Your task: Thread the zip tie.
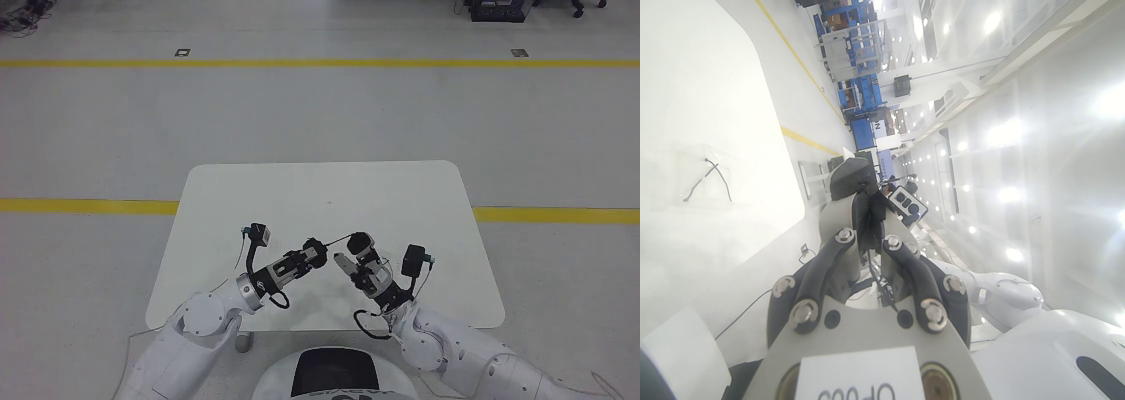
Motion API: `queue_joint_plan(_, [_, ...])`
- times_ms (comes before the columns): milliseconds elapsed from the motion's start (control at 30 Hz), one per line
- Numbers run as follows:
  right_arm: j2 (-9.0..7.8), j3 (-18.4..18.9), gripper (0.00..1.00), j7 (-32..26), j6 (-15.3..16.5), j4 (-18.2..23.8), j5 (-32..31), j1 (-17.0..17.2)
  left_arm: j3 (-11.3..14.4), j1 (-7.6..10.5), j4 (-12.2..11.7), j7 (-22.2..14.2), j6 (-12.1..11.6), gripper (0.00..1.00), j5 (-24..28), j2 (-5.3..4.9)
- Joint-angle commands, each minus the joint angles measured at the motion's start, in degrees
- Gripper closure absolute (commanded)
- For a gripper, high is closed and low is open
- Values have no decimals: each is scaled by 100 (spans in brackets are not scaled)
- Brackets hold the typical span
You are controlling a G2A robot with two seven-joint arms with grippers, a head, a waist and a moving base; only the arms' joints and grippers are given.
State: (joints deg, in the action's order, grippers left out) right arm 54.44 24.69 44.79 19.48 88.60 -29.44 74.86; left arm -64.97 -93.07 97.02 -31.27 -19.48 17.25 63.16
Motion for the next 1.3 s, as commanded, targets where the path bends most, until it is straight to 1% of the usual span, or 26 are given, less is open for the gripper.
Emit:
queue_joint_plan(0, [4,1,0,-3,0,-2,7,-2,0,0,0,0,0,100,0,0])
queue_joint_plan(200, [4,1,0,-3,0,-2,7,-2,0,0,0,0,0,100,0,0])
queue_joint_plan(233, [6,10,0,-10,0,3,44,9,9,2,-5,36,38,100,64,5])
queue_joint_plan(267, [6,61,0,-20,0,23,201,45,23,9,-2,32,101,100,276,12])
queue_joint_plan(300, [-11,98,0,-39,0,94,320,80,10,26,-10,-100,142,100,578,12])
queue_joint_plan(400, [-103,84,0,-209,0,327,706,134,-76,48,-89,-494,230,100,1159,-6])
queue_joint_plan(433, [-166,47,0,-326,0,468,878,133,-107,62,-128,-679,282,100,1403,-13])
queue_joint_plan(500, [-277,13,0,-516,0,635,1111,103,-140,90,-196,-927,354,100,1743,-20])
queue_joint_plan(533, [-352,-35,0,-662,0,803,1277,77,-154,117,-250,-1056,402,100,1915,-23])
queue_joint_plan(600, [-464,-74,0,-783,0,1018,1474,20,-155,162,-325,-1191,450,100,2085,-24])
queue_joint_plan(700, [-636,-117,0,-993,0,1274,1843,-68,-128,227,-444,-1265,466,100,2192,-19])
queue_joint_plan(767, [-734,-132,0,-1232,0,1418,2071,-139,-97,257,-499,-1308,470,100,2279,-13])
queue_joint_plan(833, [-800,-120,0,-1431,0,1481,2264,-187,-90,272,-544,-1329,451,100,2295,-13])
queue_joint_plan(900, [-852,-100,0,-1883,0,1503,2527,-260,-86,285,-580,-1337,430,100,2310,-13])
queue_joint_plan(1233, [-852,-100,0,-1883,0,1503,2527,-260,-95,293,-594,-1327,411,100,2319,-14])
queue_joint_plan(1267, [-852,-100,0,-1883,0,1503,2527,-260,-95,299,-593,-1254,422,100,2352,-9])
